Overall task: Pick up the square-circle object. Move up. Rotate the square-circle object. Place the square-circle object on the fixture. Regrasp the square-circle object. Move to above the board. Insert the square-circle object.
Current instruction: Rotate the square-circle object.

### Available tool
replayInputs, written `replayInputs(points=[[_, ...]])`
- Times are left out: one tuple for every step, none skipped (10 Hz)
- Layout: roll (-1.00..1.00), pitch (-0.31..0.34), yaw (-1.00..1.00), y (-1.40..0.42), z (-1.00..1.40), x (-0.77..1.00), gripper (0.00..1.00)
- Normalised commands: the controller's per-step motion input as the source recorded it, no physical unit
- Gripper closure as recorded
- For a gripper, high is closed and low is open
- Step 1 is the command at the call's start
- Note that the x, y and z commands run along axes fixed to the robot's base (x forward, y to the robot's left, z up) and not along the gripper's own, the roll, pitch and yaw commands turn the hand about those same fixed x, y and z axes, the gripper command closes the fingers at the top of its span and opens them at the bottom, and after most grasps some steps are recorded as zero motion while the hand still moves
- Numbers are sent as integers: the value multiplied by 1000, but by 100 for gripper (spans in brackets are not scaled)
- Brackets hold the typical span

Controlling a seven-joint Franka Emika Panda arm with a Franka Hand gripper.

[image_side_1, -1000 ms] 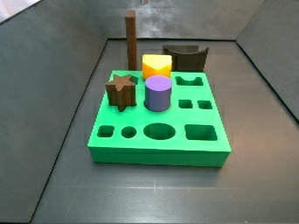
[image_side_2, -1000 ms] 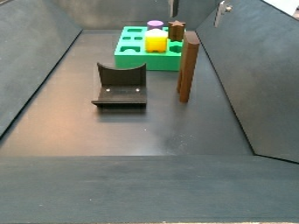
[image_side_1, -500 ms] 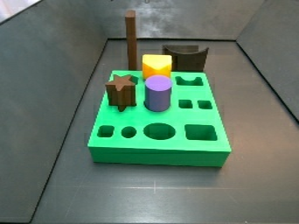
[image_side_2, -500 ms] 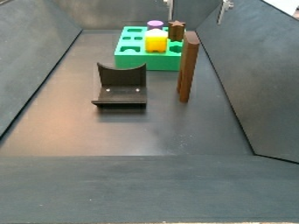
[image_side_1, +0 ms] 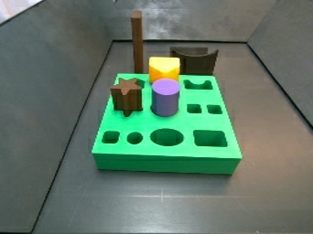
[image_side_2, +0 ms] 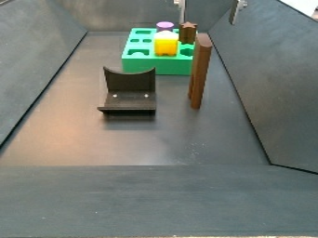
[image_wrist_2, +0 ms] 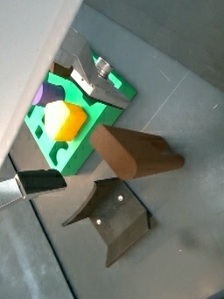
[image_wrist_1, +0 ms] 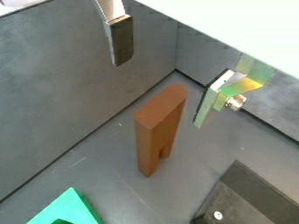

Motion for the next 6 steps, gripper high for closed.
replayInputs(points=[[22, 59, 99, 1, -1000, 11, 0], [17, 7, 68, -1, -1000, 36, 0], [11, -13, 57, -8, -962, 30, 0], [3, -32, 52, -12, -800, 21, 0], [-7, -45, 50, -15, -637, 14, 0], [-20, -53, 48, -16, -423, 17, 0]])
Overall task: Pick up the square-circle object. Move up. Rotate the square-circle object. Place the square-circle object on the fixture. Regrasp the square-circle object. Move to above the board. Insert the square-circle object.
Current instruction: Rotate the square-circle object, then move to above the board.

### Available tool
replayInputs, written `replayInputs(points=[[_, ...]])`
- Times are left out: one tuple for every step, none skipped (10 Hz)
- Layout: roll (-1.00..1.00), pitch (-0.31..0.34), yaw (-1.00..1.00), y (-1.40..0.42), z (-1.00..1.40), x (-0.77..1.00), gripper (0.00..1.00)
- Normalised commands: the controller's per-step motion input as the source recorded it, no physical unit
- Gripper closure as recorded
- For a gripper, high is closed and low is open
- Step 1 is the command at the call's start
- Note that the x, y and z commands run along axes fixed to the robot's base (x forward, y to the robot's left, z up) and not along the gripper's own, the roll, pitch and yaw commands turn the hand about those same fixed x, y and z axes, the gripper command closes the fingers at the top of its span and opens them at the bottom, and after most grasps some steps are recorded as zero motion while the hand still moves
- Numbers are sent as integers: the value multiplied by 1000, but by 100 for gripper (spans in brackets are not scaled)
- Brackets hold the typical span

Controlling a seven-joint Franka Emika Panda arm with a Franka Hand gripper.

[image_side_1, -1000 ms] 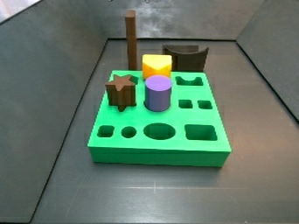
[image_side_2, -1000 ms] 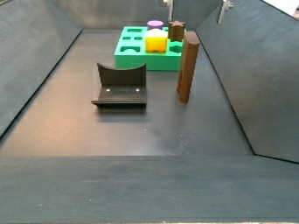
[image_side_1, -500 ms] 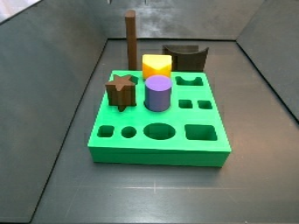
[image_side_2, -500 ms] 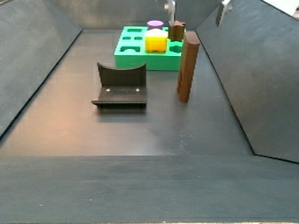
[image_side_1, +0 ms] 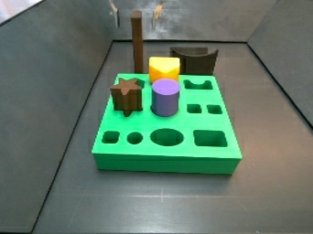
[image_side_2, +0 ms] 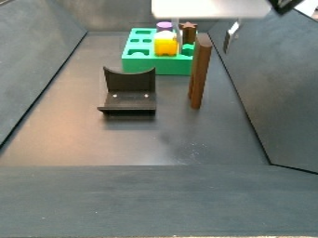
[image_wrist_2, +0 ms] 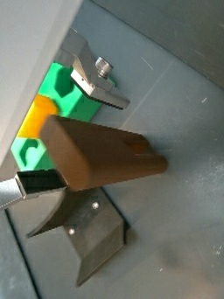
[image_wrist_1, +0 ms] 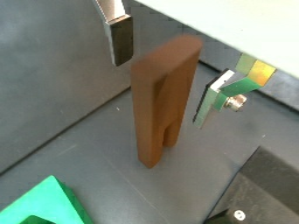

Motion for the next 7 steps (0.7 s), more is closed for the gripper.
replayInputs(points=[[-29, -53, 47, -17, -269, 18, 0], [-39, -50, 47, 0, 0, 0, 100], [73, 376, 142, -66, 1000, 202, 100], [72, 383, 141, -67, 1000, 200, 100], [83, 342, 106, -64, 1000, 192, 100], [96, 268, 80, -60, 1000, 180, 100], [105, 192, 63, -59, 1000, 167, 100]])
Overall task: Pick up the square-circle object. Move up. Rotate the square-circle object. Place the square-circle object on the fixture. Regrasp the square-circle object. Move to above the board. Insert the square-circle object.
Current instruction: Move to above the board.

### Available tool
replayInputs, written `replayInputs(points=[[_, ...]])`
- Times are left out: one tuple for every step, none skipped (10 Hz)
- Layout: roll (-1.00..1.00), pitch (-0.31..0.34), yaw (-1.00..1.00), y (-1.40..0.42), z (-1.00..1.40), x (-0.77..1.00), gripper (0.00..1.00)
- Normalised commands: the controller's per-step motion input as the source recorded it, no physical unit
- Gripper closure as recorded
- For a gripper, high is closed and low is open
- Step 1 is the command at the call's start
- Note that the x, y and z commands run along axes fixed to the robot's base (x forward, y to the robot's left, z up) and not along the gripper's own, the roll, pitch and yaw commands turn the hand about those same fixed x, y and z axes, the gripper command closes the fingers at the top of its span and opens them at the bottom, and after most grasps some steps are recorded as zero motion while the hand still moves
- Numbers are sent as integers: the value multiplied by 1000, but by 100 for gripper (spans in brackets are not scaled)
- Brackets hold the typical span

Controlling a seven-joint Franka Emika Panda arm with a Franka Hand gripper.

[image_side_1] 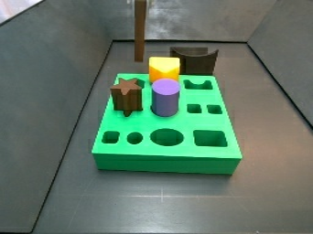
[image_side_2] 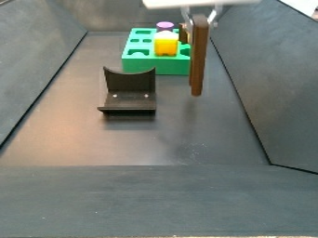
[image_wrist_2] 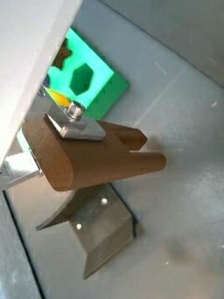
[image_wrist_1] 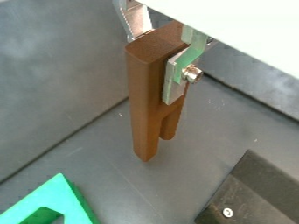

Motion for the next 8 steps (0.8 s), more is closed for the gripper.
replayInputs(points=[[109, 123, 47, -55, 1000, 151, 100], [110, 104, 43, -55, 1000, 144, 100], [115, 94, 38, -52, 1000, 133, 100], [114, 92, 33, -49, 1000, 126, 100], [116, 91, 30, -46, 1000, 114, 100], [117, 90, 31, -45, 1000, 109, 100], [118, 92, 32, -43, 1000, 93, 100], [115, 92, 33, -39, 939, 79, 100]])
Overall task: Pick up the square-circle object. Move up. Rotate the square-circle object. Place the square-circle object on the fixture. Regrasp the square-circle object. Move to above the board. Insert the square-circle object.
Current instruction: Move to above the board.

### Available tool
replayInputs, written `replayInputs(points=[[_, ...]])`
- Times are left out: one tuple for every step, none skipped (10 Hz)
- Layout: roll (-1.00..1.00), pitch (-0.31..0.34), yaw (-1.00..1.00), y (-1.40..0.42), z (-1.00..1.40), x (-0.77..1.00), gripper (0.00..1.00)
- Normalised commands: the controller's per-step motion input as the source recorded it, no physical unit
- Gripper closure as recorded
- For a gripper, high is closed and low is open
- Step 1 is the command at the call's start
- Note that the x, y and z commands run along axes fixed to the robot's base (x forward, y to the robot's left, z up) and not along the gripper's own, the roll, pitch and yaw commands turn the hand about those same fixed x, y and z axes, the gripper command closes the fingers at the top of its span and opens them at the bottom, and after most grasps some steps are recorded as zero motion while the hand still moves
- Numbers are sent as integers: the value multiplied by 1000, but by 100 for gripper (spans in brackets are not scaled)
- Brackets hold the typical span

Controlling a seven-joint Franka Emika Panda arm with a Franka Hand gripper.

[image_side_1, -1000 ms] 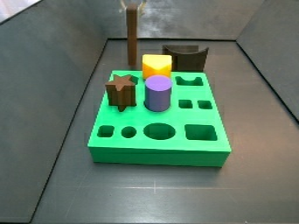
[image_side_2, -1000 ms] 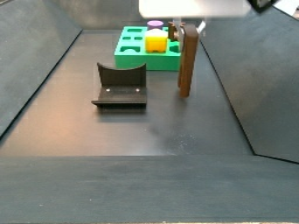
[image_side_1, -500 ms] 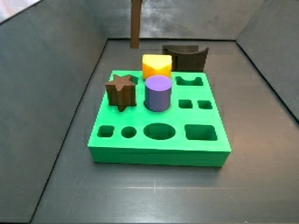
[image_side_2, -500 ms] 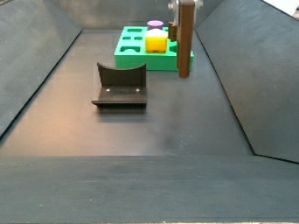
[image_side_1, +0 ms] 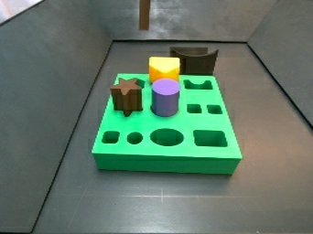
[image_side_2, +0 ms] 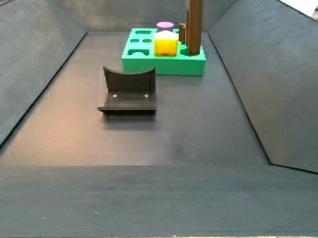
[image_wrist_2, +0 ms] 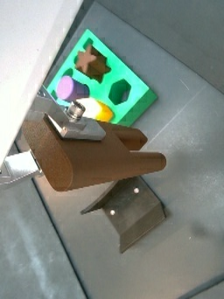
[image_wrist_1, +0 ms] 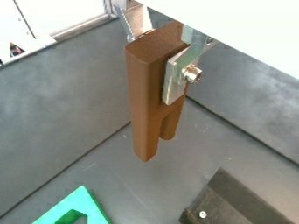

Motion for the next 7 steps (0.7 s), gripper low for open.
replayInputs(points=[[109, 91, 33, -30, 770, 54, 100], [104, 86, 30, -19, 551, 32, 100], [103, 82, 30, -15, 387, 20, 100], [104, 79, 31, -13, 224, 16, 100], [71, -92, -262, -1000, 92, 25, 100], [76, -94, -209, -1000, 74, 25, 100], [57, -89, -147, -1000, 78, 23, 100]])
